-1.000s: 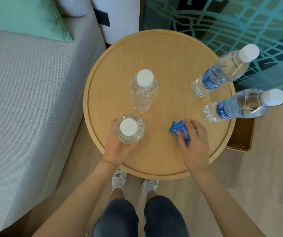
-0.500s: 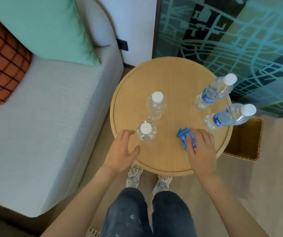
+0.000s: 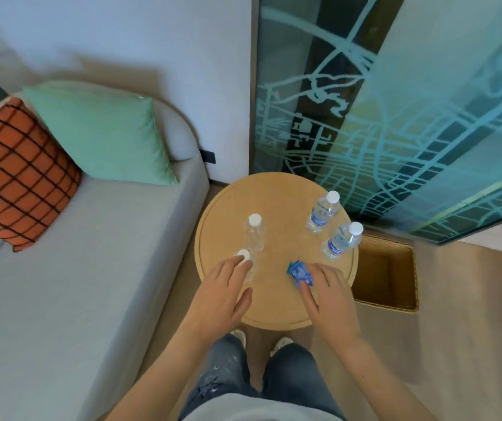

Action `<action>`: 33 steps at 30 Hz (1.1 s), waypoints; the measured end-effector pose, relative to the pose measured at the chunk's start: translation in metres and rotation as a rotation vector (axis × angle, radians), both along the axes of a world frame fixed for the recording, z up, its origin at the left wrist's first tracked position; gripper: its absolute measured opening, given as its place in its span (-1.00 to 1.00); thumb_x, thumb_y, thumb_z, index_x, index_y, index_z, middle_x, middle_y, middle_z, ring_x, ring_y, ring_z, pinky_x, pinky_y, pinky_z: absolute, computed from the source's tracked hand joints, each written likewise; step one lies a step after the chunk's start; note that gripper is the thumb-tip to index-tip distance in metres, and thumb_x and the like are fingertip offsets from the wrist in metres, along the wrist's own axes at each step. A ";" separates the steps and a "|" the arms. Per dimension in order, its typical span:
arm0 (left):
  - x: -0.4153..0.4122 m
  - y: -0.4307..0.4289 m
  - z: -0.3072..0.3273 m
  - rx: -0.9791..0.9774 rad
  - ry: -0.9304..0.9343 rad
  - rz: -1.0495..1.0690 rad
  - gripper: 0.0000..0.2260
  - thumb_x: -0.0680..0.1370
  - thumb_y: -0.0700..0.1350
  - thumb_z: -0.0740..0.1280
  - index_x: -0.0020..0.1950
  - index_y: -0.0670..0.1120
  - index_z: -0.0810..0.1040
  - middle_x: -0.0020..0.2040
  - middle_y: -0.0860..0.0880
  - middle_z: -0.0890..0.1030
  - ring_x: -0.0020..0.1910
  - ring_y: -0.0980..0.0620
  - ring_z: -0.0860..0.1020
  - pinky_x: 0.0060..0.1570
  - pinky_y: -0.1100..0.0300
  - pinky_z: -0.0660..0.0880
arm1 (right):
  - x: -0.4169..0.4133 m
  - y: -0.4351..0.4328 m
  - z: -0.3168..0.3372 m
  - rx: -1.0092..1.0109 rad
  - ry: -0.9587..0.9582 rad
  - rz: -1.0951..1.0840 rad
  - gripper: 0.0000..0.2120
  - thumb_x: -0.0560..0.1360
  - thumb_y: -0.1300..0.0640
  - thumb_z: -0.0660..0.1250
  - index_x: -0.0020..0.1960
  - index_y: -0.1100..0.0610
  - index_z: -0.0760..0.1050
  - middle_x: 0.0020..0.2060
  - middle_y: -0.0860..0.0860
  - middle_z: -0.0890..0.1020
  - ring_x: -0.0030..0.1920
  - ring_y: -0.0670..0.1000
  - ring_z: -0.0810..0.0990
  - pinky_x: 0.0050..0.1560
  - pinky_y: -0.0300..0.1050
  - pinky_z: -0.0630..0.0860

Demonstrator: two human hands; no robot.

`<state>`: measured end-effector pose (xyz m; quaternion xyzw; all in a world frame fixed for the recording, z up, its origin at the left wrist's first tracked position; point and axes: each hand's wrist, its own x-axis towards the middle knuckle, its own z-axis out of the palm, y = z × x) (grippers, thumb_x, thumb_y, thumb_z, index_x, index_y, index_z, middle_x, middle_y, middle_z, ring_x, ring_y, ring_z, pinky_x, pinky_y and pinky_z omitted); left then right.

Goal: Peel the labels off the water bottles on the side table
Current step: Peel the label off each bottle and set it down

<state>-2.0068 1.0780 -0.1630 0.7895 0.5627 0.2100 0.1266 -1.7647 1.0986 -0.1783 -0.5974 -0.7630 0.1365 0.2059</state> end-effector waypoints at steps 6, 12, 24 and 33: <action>0.023 -0.003 0.002 -0.025 0.108 -0.104 -0.61 0.57 0.00 0.24 0.32 -0.16 0.52 0.28 -0.14 0.57 0.25 -0.15 0.53 0.28 0.00 0.47 | 0.022 -0.021 -0.004 -0.018 -0.058 -0.075 -0.71 0.55 0.08 0.36 0.21 0.21 0.58 0.10 0.11 0.64 0.09 0.12 0.59 0.12 0.02 0.57; 0.046 0.001 -0.010 -0.082 0.190 -0.230 -0.62 0.50 -0.09 0.44 0.27 -0.21 0.57 0.18 -0.16 0.62 0.14 -0.18 0.60 0.13 0.00 0.55 | 0.048 -0.040 -0.021 -0.053 -0.106 -0.149 -0.69 0.54 0.11 0.41 0.23 0.22 0.57 0.12 0.12 0.64 0.11 0.16 0.60 0.11 0.07 0.58; 0.081 0.042 -0.004 -0.123 0.172 -0.308 -0.65 0.59 -0.03 0.26 0.29 -0.19 0.54 0.17 -0.14 0.61 0.12 -0.18 0.56 0.12 -0.02 0.53 | 0.083 -0.025 -0.010 -0.039 -0.049 -0.259 -0.68 0.57 0.07 0.36 0.26 0.20 0.55 0.15 0.11 0.63 0.16 0.13 0.58 0.15 0.07 0.56; 0.101 0.081 -0.009 -0.163 0.147 -0.278 -0.59 0.59 0.02 0.14 0.29 -0.19 0.51 0.16 -0.13 0.58 0.11 -0.16 0.54 0.11 -0.03 0.53 | 0.110 0.037 -0.008 -0.087 0.105 -0.312 -0.35 0.50 -0.18 0.38 0.48 0.05 0.28 0.39 0.03 0.44 0.38 -0.01 0.33 0.29 -0.14 0.30</action>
